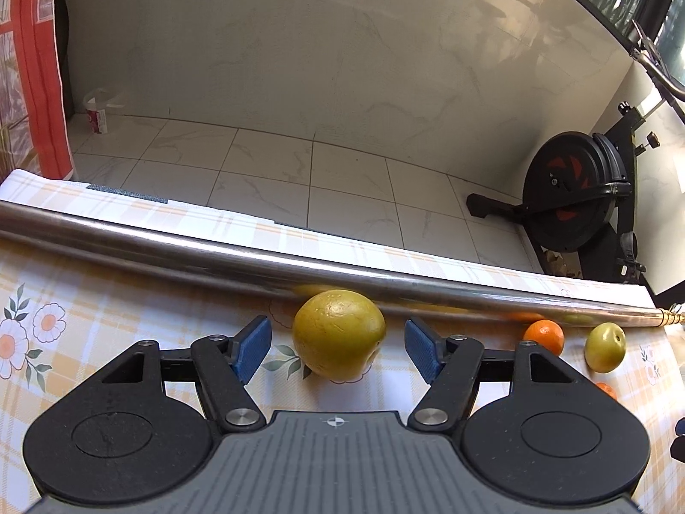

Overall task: Organize fruits
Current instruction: 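Close the left gripper on the grapefruit while the right gripper closes on the orange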

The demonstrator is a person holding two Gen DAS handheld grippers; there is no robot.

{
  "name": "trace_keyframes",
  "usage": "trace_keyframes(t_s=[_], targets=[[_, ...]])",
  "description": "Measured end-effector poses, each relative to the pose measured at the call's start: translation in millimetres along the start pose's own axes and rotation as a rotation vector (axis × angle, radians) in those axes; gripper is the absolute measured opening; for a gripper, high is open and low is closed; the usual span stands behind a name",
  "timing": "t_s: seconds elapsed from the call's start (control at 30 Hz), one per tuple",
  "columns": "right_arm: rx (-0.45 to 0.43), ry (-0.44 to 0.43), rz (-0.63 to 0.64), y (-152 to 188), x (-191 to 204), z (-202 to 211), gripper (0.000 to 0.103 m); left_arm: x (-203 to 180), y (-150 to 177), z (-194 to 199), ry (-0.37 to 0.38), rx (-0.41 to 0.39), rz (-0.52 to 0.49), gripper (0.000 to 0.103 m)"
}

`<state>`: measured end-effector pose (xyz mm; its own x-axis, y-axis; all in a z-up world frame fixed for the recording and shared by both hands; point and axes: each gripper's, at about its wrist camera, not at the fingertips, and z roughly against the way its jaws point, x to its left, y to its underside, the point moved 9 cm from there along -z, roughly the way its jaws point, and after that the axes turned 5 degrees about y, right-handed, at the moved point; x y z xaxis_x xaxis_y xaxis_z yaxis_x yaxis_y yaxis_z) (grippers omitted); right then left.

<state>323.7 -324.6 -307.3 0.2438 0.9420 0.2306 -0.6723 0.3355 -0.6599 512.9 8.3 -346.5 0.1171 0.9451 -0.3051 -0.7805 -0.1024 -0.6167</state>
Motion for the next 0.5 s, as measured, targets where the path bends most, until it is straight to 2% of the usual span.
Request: trace_keyframes(t_s=[0.17,0.23,0.5], targets=[[0.012,0.006,0.012,3.2,-2.1,-4.4,0.085,5.9,0.7,-5.9,-0.012,0.016,0.009,0.069],[0.016,0.009,0.020,5.1,-2.6,-6.0,0.084,-1.6,0.9,-8.3,-0.005,0.021,-0.002,0.049],[0.052,0.006,0.054,17.9,-1.8,-17.1,0.075,-7.5,8.1,-4.3,0.002,0.025,-0.030,0.050]])
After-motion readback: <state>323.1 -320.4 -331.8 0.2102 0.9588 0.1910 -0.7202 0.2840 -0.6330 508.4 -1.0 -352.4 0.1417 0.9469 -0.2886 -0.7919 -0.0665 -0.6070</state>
